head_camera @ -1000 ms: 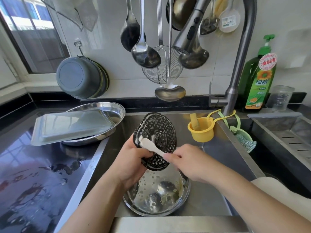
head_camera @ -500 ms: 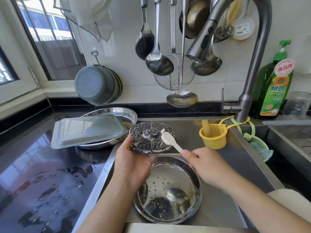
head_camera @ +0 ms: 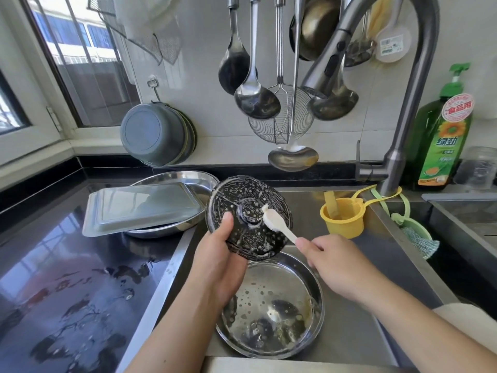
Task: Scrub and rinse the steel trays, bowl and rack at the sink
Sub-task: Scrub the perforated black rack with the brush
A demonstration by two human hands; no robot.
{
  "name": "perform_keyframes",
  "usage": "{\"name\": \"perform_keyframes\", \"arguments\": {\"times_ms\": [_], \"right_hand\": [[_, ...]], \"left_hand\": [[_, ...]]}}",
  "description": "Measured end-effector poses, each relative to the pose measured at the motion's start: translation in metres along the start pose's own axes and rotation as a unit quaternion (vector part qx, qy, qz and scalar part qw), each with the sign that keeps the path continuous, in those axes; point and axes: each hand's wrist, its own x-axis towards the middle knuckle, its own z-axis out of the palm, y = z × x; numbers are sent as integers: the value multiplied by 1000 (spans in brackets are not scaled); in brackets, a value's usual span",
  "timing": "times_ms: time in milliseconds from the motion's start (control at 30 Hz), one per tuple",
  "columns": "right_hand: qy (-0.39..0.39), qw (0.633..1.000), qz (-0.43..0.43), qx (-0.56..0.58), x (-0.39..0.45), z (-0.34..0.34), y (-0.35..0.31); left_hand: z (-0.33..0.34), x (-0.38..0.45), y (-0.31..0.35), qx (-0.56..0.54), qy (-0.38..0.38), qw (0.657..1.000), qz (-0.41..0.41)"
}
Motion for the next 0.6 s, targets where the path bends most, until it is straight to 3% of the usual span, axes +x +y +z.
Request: {"name": "perform_keyframes", "arguments": {"times_ms": [233, 367, 500, 600], "right_hand": [[-24, 997, -41, -52, -3, 16, -9], [34, 996, 4, -87, 6, 2, -7], [-66, 993, -43, -93, -8, 14, -13], [-18, 997, -14, -79, 0, 7, -11]], "left_hand": [[3, -3, -4, 17, -21, 1000, 10], [4, -3, -2, -12, -19, 999, 32], [4, -4, -3, 3, -29, 999, 37], [5, -5, -4, 7, -32, 999, 42]]}}
